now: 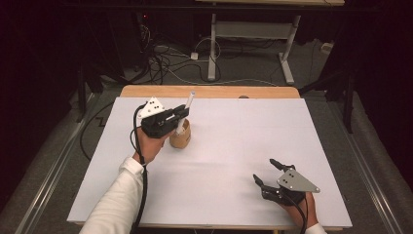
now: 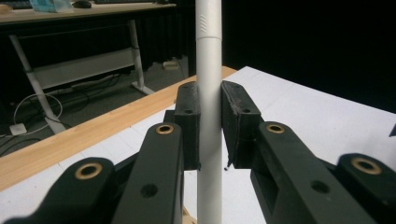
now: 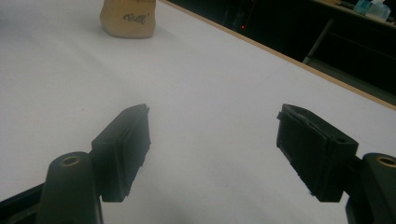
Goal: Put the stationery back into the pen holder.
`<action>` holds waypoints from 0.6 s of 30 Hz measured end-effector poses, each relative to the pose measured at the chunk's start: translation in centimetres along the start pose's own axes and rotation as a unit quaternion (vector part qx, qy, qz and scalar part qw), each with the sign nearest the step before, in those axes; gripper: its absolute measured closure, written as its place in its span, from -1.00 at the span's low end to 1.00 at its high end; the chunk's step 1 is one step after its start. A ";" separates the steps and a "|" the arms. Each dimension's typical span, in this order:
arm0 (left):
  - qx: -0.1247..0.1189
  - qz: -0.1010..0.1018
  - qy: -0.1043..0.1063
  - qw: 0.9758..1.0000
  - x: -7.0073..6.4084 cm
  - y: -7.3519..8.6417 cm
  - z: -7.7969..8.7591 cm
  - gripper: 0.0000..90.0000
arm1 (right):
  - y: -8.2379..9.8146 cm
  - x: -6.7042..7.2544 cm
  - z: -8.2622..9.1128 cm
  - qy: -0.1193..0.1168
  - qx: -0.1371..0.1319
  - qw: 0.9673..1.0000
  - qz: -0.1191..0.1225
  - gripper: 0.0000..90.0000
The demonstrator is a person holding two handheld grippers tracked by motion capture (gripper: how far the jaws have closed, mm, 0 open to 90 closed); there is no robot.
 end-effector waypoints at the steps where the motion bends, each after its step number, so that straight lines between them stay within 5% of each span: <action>1: -0.003 -0.002 -0.008 1.000 0.7 -0.1 -0.2 0.67 | 0.0 0.0 0.0 0.001 0.001 1.000 -0.002 -0.42; 18: -0.009 0.015 -0.023 1.000 3.6 1.4 -2.2 0.67 | 0.1 0.3 -0.2 -0.007 0.001 1.000 0.002 -0.42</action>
Point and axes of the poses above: each handheld gripper's, and its own axes: z roughly backward along the jaws, y roughly out of its underside, x roughly to its left, the point moved 8 cm from there along -z, roughly forward along the jaws, and after that the axes turned 2 degrees about x, right-handed, at the moved point
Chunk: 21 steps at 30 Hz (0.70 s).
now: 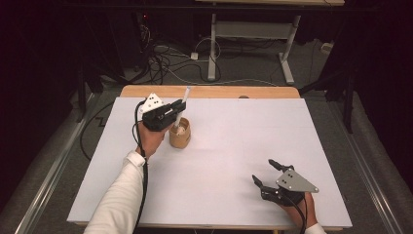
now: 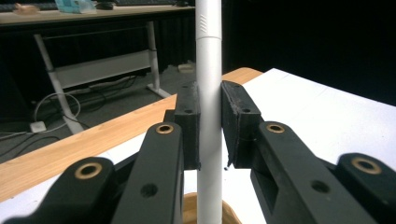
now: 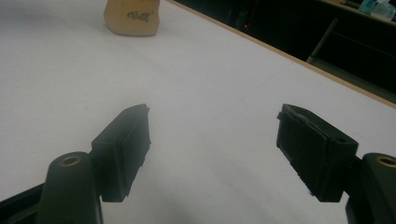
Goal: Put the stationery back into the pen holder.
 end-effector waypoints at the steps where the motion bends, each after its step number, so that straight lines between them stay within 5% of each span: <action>1: 0.001 0.003 -0.004 1.000 0.1 0.1 -0.1 0.67 | 0.0 0.0 0.0 0.000 0.001 1.000 0.001 -0.42; 21: 0.038 0.005 -0.022 0.999 0.1 3.6 -0.6 0.67 | 0.0 0.2 0.0 -0.004 0.001 1.000 0.001 -0.42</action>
Point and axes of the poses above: each handheld gripper's, and its own axes: z roughly backward along the jaws, y roughly out of its underside, x roughly to its left, the point moved 8 cm from there along -z, roughly forward along the jaws, and after that the axes turned 2 degrees about x, right-handed, at the moved point
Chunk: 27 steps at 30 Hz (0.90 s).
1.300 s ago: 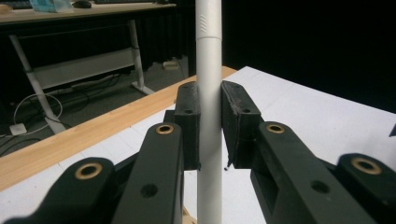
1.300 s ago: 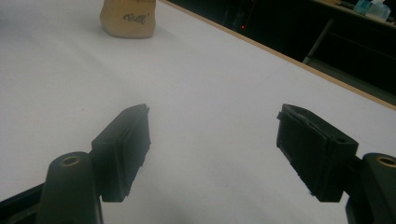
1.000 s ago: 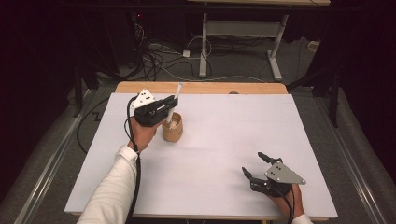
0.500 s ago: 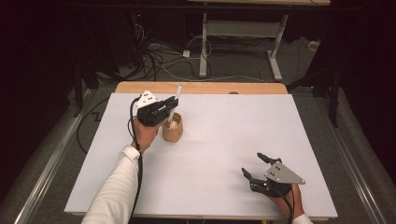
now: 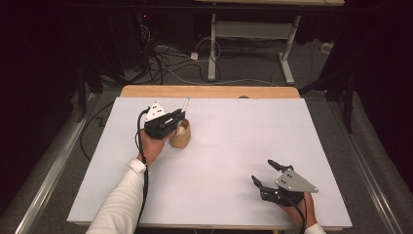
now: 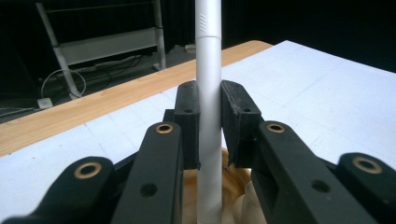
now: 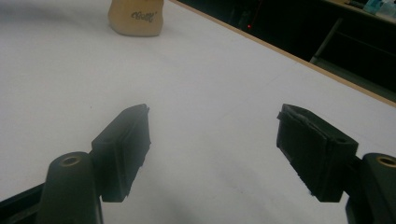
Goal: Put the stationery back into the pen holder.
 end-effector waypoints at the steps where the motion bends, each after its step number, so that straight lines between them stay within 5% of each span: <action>1: 0.000 0.000 0.000 1.000 0.0 0.0 0.0 0.67 | 0.0 0.0 0.0 0.000 0.000 1.000 0.000 -0.42; 19: 0.008 -0.006 -0.004 1.000 -0.2 0.5 0.4 0.64 | 0.0 0.1 0.0 0.000 0.001 1.000 0.002 -0.42; 27: 0.009 -0.022 -0.016 1.000 0.1 0.3 1.1 0.43 | -0.1 0.1 0.0 -0.001 0.000 1.000 0.000 -0.42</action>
Point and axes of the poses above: each handheld gripper's, and its own axes: z roughly backward along the jaws, y roughly out of its underside, x roughly to its left, the point moved 8 cm from there along -z, roughly forward along the jaws, and after that the axes turned 2 degrees about x, right-handed, at the moved point
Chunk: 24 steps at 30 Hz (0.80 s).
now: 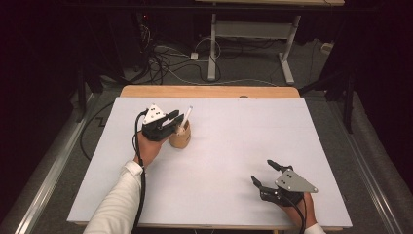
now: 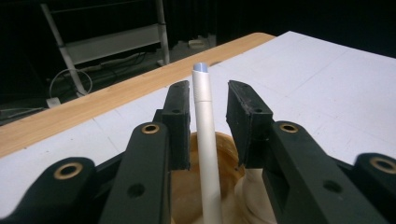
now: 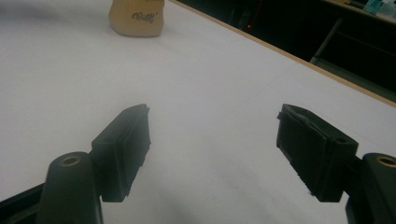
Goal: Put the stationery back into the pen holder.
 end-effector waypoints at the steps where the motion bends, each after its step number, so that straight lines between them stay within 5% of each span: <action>1: -0.004 0.001 0.001 1.000 0.0 0.0 0.1 0.41 | 0.0 0.1 0.0 -0.001 0.000 1.000 0.000 -0.42; 7: 0.001 -0.004 -0.003 1.000 0.1 0.2 0.5 0.01 | -0.1 0.3 0.0 -0.003 0.000 1.000 0.001 -0.42; 10: 0.007 -0.005 -0.024 1.000 0.3 0.5 0.4 -0.26 | -0.2 0.5 -0.2 -0.004 0.002 1.000 0.002 -0.42; 18: 0.009 -0.007 -0.035 0.999 0.4 0.6 0.5 -0.42 | -0.5 0.8 -0.6 -0.004 0.001 1.000 0.000 -0.42; 24: -0.017 -0.007 -0.030 0.999 0.4 0.3 1.6 -0.56 | -0.5 1.1 -0.9 -0.006 0.004 1.000 0.005 -0.42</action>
Point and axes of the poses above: each handheld gripper's, and its own axes: z roughly backward along the jaws, y roughly out of its underside, x roughly to its left, the point moved 8 cm from there along -z, roughly forward along the jaws, and after that the axes turned 2 degrees about x, right-handed, at the moved point
